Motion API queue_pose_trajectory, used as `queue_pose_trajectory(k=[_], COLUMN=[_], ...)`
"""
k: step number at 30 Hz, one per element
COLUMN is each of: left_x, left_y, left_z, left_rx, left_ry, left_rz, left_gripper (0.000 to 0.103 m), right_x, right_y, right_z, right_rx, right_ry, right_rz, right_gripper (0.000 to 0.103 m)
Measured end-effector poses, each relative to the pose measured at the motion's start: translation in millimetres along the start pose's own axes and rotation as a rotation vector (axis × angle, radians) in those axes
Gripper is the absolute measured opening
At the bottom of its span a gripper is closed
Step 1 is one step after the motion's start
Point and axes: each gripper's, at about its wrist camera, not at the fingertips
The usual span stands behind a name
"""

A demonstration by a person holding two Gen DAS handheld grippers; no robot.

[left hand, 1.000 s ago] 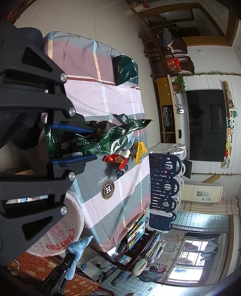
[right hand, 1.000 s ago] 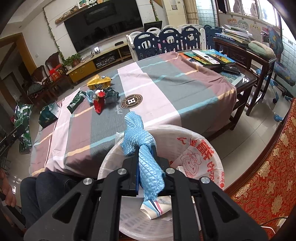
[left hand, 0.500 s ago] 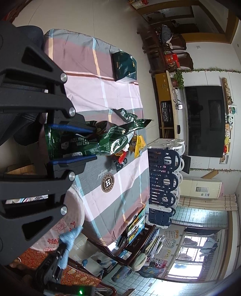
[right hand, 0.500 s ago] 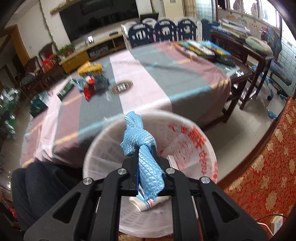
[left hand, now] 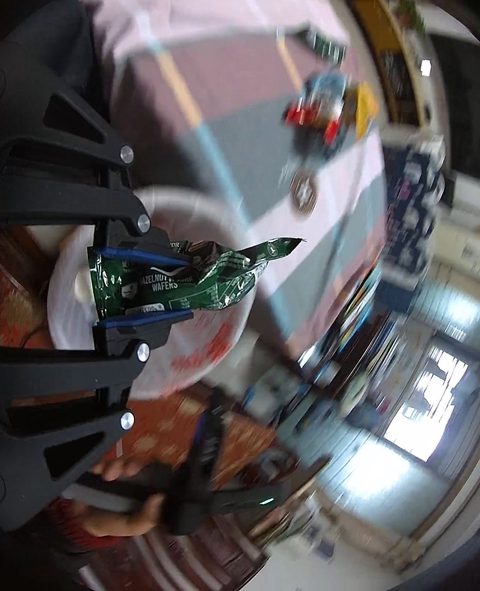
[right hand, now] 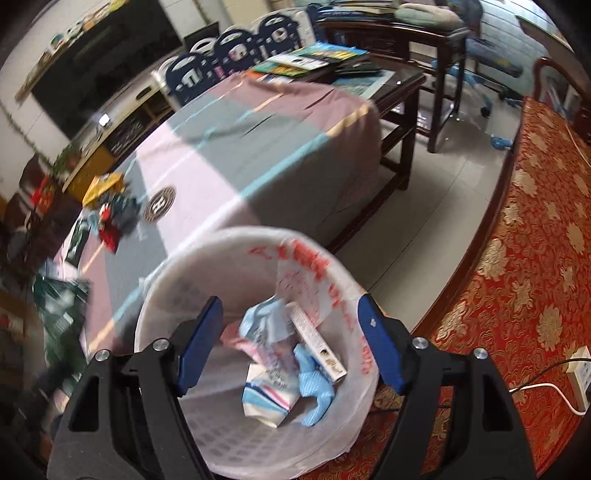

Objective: Collect trash
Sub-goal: 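Open the left tool over the bin to drop the green snack bag, then grasp the dark green foil bag with the right tool while the left tool grasps another green snack bag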

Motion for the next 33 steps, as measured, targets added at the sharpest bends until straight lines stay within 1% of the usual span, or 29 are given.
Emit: queue_pose_trajectory(k=[1,2,3,5,6,7,9,11,14,15,16,18,19,20,21,23,26,29,31,32,33], left_x=[4.9,9.3,12.6,14.3,11.6,8.6,-4.4,-21.7,-72.0,-94.7,-116.6,-162.3,-181.4,-204.1,-223.0,-264.2,-315.0,-348.7,-364.8,-369.6,-373.8], left_y=[-14.9,-26.8,-37.0,-49.7,-51.1,-49.3,-42.3,-30.0,-2.7,7.6,16.9,34.9,41.9,48.4,51.9,52.9,42.9,30.5,18.4,11.5,4.4], left_z=[-2.3,-4.2,-5.5,-5.8,-5.6,-5.0,-6.1,-8.4,-12.9,-17.4,-21.0,-36.5,-43.6,-51.6,-58.3,-74.9,-100.1,-123.0,-134.9,-138.7,-140.1], left_rx=[-0.047,-0.081,-0.109,-0.142,-0.137,-0.118,-0.089,-0.048,0.032,0.063,0.088,0.118,0.131,0.143,0.145,0.127,0.094,0.078,0.06,0.041,0.017], left_ry=[-0.021,-0.034,-0.046,-0.053,-0.041,-0.028,0.0,0.046,0.18,0.242,0.305,0.431,0.469,0.51,0.544,0.61,0.685,0.711,0.705,0.703,0.701], left_rz=[0.051,0.071,0.068,0.043,0.017,-0.001,-0.021,-0.063,-0.075,-0.103,-0.155,-0.324,-0.378,-0.414,-0.427,-0.422,-0.405,-0.375,-0.317,-0.3,-0.293], left_gripper=[0.026,0.028,0.032,0.059,0.08,0.085,0.086,0.086,0.086,0.086,0.086,0.086,0.086,0.086,0.087,0.087,0.087,0.087,0.085,0.079,0.051], right_x=[3.5,6.9,9.1,12.1,13.1,13.4,12.7,8.9,-6.0,-14.0,-21.7,-36.3,-45.3,-51.9,-59.3,-80.4,-110.9,-142.4,-167.2,-180.4,-193.9], right_y=[1.1,1.4,0.7,-3.7,-7.0,-10.3,-17.9,-27.5,-41.4,-45.3,-47.6,-51.3,-53.1,-54.1,-55.6,-61.2,-72.1,-82.1,-89.0,-92.0,-94.1], right_z=[-3.2,-5.3,-6.5,-7.8,-8.3,-8.9,-9.5,-12.0,-16.5,-18.3,-20.4,-25.1,-28.3,-30.6,-33.5,-40.7,-51.4,-62.1,-70.5,-75.6,-80.2], right_rx=[0.004,0.006,0.006,-0.001,-0.005,-0.01,-0.02,-0.035,-0.058,-0.063,-0.064,-0.058,-0.052,-0.048,-0.045,-0.046,-0.066,-0.082,-0.087,-0.084,-0.077], right_ry=[-0.012,-0.025,-0.034,-0.043,-0.047,-0.049,-0.053,-0.058,-0.04,-0.023,-0.006,0.028,0.043,0.053,0.065,0.107,0.166,0.225,0.265,0.289,0.315], right_rz=[0.001,0.003,0.005,0.005,0.01,0.014,0.017,0.012,-0.004,-0.01,-0.015,-0.02,-0.03,-0.04,-0.051,-0.067,-0.094,-0.126,-0.145,-0.154,-0.158], right_gripper=[0.074,0.074,0.074,0.074,0.074,0.074,0.074,0.074,0.074,0.074,0.074,0.074,0.074,0.074,0.074,0.074,0.074,0.074,0.074,0.074,0.074])
Point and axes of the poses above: each gripper's, at about its wrist camera, not at the fingertips, and y roughly against the way its jaws point, x to its right, z to its underside, and after that the axes turned 15 degrees about -x, right-handed
